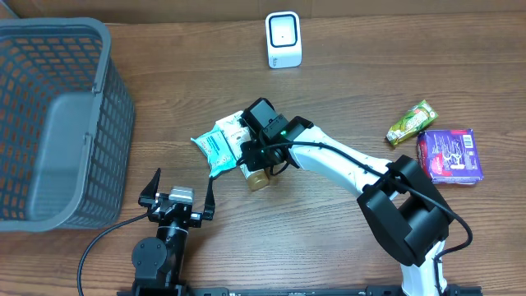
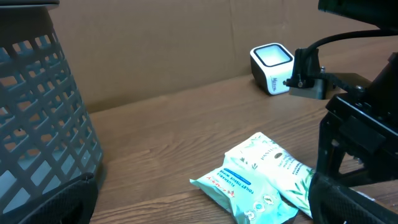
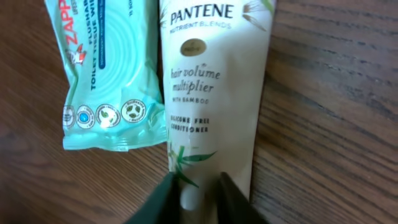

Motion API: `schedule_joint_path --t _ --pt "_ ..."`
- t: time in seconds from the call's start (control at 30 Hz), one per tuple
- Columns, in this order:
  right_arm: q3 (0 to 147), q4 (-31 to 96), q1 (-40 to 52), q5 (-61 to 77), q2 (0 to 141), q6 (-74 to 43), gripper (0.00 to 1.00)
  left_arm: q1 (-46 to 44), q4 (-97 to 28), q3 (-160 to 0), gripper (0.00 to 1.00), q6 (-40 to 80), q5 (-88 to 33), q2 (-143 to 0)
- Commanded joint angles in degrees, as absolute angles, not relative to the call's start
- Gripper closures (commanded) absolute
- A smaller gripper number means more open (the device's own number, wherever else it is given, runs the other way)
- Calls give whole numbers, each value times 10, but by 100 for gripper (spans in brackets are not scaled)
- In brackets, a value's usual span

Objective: Scan the item barcode
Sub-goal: 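Move the right gripper down onto the white Pantene tube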

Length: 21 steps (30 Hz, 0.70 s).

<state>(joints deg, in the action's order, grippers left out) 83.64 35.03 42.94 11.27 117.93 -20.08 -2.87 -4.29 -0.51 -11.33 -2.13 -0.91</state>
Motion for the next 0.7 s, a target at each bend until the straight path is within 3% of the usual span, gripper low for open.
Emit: schedule_joint_path --t 0.0,0.1,0.67 --pt "846 350 420 97 1187 -213 90 -25 -44 -3 0 -111 -21 -6" --pt "846 355 419 96 1187 -212 96 -25 -44 -3 0 -111 -21 -6" --pt "846 468 326 130 1187 -318 95 -25 -44 -3 0 -111 -21 -6"
